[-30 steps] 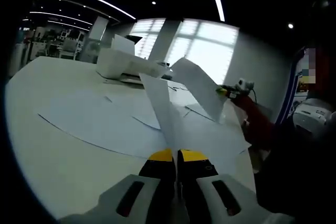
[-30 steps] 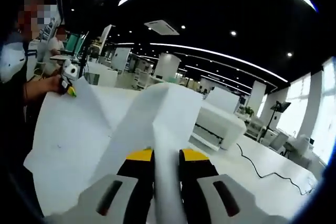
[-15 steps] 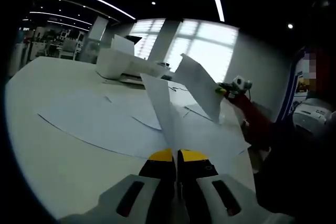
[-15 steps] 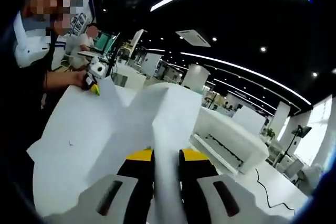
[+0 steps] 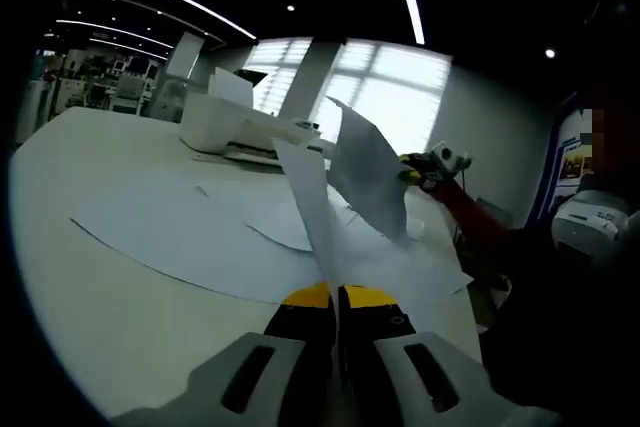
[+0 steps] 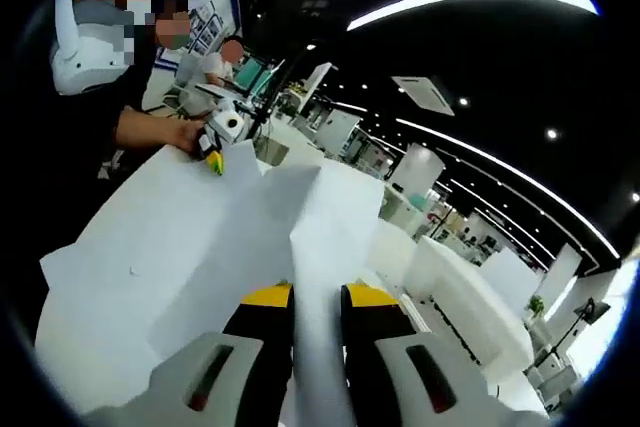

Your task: Organize the stack of printing papers by aligning and flattening the scattered papers on the table

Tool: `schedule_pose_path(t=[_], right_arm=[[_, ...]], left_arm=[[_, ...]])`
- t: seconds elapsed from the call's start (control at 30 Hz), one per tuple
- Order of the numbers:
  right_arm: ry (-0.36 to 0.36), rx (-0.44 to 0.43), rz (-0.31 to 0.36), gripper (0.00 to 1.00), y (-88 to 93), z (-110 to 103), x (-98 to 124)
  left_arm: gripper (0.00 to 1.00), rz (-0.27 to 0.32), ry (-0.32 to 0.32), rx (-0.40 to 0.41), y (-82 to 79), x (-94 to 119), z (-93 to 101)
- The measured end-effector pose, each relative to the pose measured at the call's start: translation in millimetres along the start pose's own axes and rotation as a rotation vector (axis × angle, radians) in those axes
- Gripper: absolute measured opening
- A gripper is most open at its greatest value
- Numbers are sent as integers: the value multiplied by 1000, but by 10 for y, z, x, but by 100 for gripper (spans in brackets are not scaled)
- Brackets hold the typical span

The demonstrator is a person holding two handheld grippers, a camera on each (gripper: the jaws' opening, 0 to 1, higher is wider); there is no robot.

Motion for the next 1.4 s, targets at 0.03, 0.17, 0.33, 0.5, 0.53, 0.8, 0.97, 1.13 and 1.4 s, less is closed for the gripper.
schedule_pose_path(t=[0.03,0.17,0.33,0.5,0.53,0.8,0.97,1.13,1.4], right_arm=[[-13,13,2,14,-13,-4,-38],[-57,55,27,14,-90,-17,-178],[-101,106,14,14,-107,-52,-343],[-148,129,12,14,-116,-112,-477],[-153,134,10,14,-117,-119,-493],[-201,165,4,14,-141,-192,-600],[-243,186,3,13,-152,-268,-671],[-278,209,16,13,-198,-346,-750],[-353,265,74,13,-346,-506,-904]], left_arm=[[7,1,3,1,-1,0,6],[7,3,9,0,-3,1,14],[7,8,22,-1,-9,4,41],[7,16,50,4,-21,13,84],[7,17,52,5,-24,14,85],[11,19,60,-19,-24,2,91],[14,18,75,-20,-14,-6,125],[15,19,82,-16,-26,6,110],[16,17,93,-13,-24,5,126]])
Point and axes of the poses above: the point that each gripper's makers call its tool centre point, and the gripper's own axes: x roughly backward along the fingers, z roughly to its right, y roughly out of its underside, the point moved 3 cm from there along x, roughly backward along the fingers, and after that the axes turned 10 degrees about x, right-handed, at the moved point
